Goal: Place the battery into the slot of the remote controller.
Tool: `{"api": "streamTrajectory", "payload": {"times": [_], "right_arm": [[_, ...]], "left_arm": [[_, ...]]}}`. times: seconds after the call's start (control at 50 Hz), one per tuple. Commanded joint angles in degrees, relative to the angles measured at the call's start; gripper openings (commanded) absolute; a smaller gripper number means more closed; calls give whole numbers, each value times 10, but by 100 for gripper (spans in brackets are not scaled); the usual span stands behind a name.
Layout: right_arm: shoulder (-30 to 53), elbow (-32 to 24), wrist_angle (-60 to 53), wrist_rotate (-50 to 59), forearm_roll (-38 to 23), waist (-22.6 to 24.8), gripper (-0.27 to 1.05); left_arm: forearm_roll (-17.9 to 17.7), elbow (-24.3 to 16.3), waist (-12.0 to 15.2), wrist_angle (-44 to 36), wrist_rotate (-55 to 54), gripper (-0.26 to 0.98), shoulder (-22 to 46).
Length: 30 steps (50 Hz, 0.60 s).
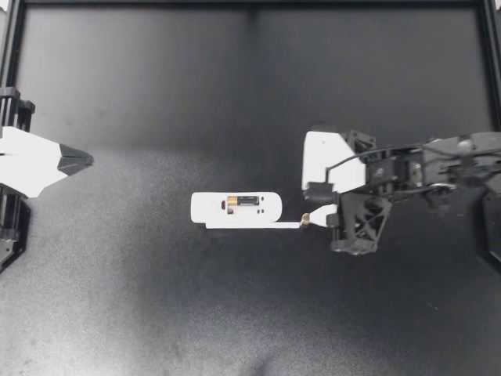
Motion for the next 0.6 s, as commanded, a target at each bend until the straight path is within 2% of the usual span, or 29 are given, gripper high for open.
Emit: {"api": "streamTrajectory", "payload": {"times": [0.0,0.58], "right_arm": [[11,-17,-2,-1,-1,-4,50],[71,-26,9,-1,-1,9,50]], "left_arm": [[1,-7,2,-4,1,-14,5],[1,-6,2,-5,2,-14,6]]}}
